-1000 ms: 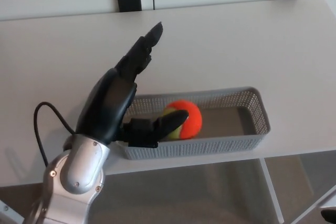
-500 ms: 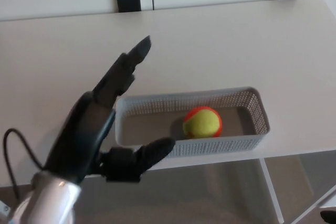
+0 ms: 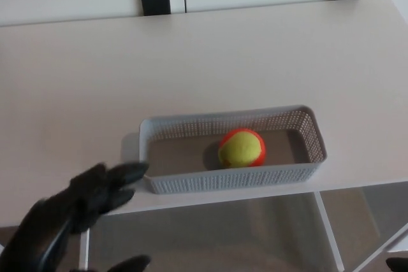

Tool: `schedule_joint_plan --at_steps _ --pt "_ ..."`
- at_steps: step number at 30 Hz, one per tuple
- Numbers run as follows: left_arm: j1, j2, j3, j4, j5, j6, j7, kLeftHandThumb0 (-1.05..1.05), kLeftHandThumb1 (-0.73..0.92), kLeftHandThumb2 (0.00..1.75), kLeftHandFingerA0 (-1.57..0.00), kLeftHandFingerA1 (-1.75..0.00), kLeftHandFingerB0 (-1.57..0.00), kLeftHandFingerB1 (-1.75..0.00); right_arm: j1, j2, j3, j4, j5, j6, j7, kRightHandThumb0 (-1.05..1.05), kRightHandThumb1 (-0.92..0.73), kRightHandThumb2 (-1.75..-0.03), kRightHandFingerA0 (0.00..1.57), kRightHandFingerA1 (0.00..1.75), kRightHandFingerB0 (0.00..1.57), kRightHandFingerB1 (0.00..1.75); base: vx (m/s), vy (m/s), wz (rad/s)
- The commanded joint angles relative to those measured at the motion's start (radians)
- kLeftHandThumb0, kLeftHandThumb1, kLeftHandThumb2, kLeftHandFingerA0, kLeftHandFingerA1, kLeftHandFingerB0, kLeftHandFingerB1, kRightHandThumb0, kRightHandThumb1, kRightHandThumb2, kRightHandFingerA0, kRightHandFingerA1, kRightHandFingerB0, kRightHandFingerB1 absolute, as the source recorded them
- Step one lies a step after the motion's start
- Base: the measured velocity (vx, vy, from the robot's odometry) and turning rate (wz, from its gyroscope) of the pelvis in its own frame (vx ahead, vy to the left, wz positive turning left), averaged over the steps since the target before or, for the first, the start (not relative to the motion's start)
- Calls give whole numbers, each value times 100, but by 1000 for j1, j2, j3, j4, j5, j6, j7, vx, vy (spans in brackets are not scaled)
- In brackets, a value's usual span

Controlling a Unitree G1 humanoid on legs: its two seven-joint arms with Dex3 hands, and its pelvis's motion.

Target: The robot walk towards a table in front and uses its left hand to pickup a tennis ball on the left side and put it in a container on the right hand side

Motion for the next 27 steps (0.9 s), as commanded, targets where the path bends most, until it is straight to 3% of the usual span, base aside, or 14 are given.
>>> schedule_joint_plan --at_steps 1,4,5,8,9,10,11,12,16,17,22,24,26,27 --pt "381 215 408 364 -557 -333 -887 -41 42 52 -77 -49 -66 -42 16 -26 -10 122 0 -33 -1 -7 -59 -57 69 68 55 52 0 0 0" --pt "381 217 412 370 -564 -335 -898 -41 42 52 -77 -49 -66 -42 14 -27 -9 126 1 -36 -2 -7 -59 -57 69 68 55 52 0 0 0" --pt "309 346 234 447 -335 -344 -808 -49 35 79 -62 -63 -43 -51 19 -28 -17 128 10 -33 0 -9 -60 -57 72 71 54 51 0 0 0" --pt "257 408 115 510 -183 -346 -722 -51 46 55 -65 -50 -55 -42 29 -18 -19 131 16 -34 -2 -8 -60 -57 72 71 55 52 0 0 0" --pt "209 393 2 584 19 -417 -511 -61 48 60 -73 -52 -54 -43 44 -15 -9 127 6 -35 -7 -9 -61 -57 72 69 55 51 0 0 0" --pt "139 375 -97 650 192 -387 -332 -66 56 90 -65 -61 -46 -52 46 -19 -5 135 0 -56 -6 -7 -60 -57 72 69 56 53 0 0 0" --pt "109 371 -136 679 254 -374 -263 -66 56 90 -65 -61 -46 -52 45 -22 -3 140 -1 -67 -6 -7 -60 -57 72 69 56 53 0 0 0" --pt "83 362 -157 710 257 -358 -247 -66 75 63 -66 -52 -51 -41 47 -23 -6 136 2 -64 -4 -7 -60 -57 70 69 55 53 0 0 0" --pt "-92 285 -233 912 268 -301 -142 -79 86 65 -67 -53 -56 -45 38 -28 -23 124 27 -38 18 -6 -60 -57 66 65 55 52 0 0 0" --pt "-135 265 -245 971 276 -296 -104 -77 89 66 -58 -52 -48 -43 37 -29 -22 123 26 -38 21 -6 -60 -57 68 66 56 52 0 0 0" --pt "-244 228 -275 1137 292 -296 2 -77 89 67 -54 -53 -46 -44 31 -31 -11 126 16 -33 25 -8 -60 -57 64 63 55 52 0 0 0" --pt "-297 216 -277 1320 360 -404 236 -67 80 64 -56 -57 -55 -50 64 -20 -1 51 8 -15 20 -9 -61 -57 63 63 55 51 0 0 0" --pt "-346 243 -368 1483 464 -386 375 -67 61 89 -18 -45 -28 -46 80 -20 -19 5 32 6 34 -11 -62 -56 60 60 53 50 0 0 0" --pt "-342 245 -371 1505 458 -394 378 -67 61 89 -18 -45 -28 -46 83 -24 -20 6 29 -4 31 -11 -62 -56 60 60 53 50 0 0 0"
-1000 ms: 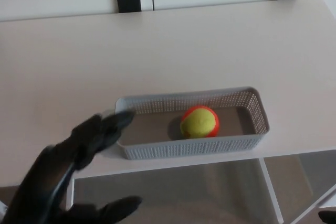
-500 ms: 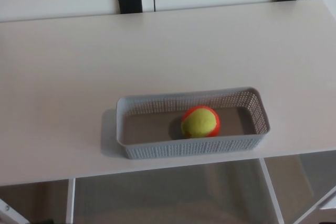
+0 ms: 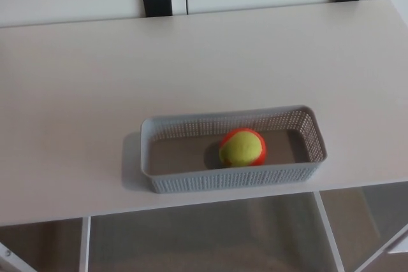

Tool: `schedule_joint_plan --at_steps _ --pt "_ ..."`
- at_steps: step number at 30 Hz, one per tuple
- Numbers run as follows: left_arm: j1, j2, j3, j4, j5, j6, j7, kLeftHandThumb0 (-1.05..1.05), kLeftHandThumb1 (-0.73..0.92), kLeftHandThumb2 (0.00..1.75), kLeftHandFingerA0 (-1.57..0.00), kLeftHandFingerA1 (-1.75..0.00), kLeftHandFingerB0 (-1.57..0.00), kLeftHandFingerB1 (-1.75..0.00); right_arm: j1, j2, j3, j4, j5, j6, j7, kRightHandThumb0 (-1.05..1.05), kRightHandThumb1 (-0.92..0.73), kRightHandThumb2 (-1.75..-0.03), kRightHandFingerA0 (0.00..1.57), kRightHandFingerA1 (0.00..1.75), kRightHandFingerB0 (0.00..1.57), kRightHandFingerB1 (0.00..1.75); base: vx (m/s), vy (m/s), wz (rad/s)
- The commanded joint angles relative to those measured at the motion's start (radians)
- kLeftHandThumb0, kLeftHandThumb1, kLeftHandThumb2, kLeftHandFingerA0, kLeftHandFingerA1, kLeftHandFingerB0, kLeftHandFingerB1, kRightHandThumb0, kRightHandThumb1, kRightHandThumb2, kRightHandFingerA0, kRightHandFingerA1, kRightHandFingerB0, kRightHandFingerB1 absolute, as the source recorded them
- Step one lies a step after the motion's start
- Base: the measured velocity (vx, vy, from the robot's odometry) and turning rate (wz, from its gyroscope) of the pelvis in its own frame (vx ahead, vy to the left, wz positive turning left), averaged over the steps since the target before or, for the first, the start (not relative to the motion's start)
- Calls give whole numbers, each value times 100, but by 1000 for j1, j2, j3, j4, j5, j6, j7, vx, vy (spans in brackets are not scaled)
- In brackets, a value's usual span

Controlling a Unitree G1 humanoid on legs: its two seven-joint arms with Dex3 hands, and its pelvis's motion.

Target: The robot walk towards a table in front and uses its left hand to pickup a tennis ball on the left side and put it in a container on the right hand side

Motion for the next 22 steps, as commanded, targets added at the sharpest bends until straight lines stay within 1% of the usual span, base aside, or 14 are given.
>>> schedule_joint_plan --at_steps 1,6,7,9,10,11,15,16,22 --pt "-188 23 -159 539 346 -248 478 -66 74 62 -27 -37 -35 -34 48 -26 -25 -77 31 3 32 -9 -60 -57 64 62 54 50 0 0 0" --pt "-167 26 -118 508 272 -290 446 -65 75 63 -27 -38 -35 -34 21 -32 -17 -94 20 15 37 -10 -61 -56 63 61 57 51 0 0 0" --pt "-170 22 -99 496 249 -300 442 -67 75 63 -25 -39 -34 -34 6 -39 -9 -84 2 16 25 -12 -60 -56 64 56 59 50 0 0 0" --pt "-175 15 -68 478 214 -317 436 -67 75 63 -25 -39 -34 -34 -18 -48 4 -68 -25 17 7 -12 -60 -56 64 56 59 50 0 0 0" --pt "-168 9 -48 456 191 -304 426 -64 76 63 -21 -40 -30 -34 -15 -49 5 -78 -27 27 7 -11 -60 -57 65 58 53 48 0 0 0" --pt "-167 8 -43 452 185 -301 424 -64 76 63 -21 -40 -30 -34 -15 -50 5 -81 -28 29 7 -11 -60 -57 65 58 53 48 0 0 0" --pt "-176 5 -42 476 185 -324 435 -64 76 63 -21 -40 -30 -34 -14 -52 6 -87 -27 34 7 -11 -60 -57 65 58 53 48 0 0 0" --pt "-207 -3 -9 531 138 -336 411 -65 73 62 -26 -43 -31 -36 -4 -44 -2 -105 -11 25 15 -11 -61 -57 68 61 54 49 0 0 0" --pt "-249 -9 26 607 115 -380 384 -65 75 62 -26 -41 -30 -35 6 -32 -15 -141 11 37 28 -11 -62 -57 66 60 53 49 0 0 0"
